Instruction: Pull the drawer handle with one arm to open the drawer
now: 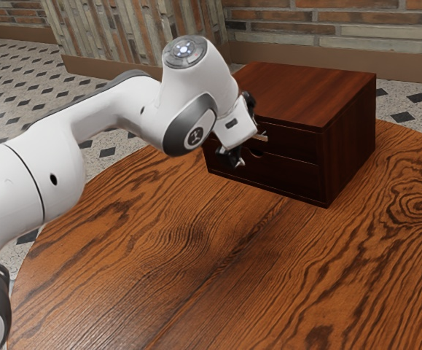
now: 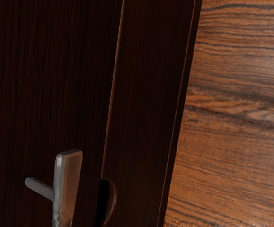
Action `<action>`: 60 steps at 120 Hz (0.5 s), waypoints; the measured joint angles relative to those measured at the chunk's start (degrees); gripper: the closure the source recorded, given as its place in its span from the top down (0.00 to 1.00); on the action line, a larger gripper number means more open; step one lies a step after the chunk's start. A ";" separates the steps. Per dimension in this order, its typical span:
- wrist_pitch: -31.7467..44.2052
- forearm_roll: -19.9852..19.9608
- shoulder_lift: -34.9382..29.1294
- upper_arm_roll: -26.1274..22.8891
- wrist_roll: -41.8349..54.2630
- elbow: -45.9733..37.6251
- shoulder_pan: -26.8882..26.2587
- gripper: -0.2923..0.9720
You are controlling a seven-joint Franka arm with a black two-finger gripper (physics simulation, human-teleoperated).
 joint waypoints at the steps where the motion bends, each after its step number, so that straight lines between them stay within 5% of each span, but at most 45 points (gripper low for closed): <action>1: 0.05 0.00 0.00 0.00 0.01 0.00 0.08 0.77; 60: 1.27 0.00 1.40 -0.16 0.48 -0.08 1.80 0.77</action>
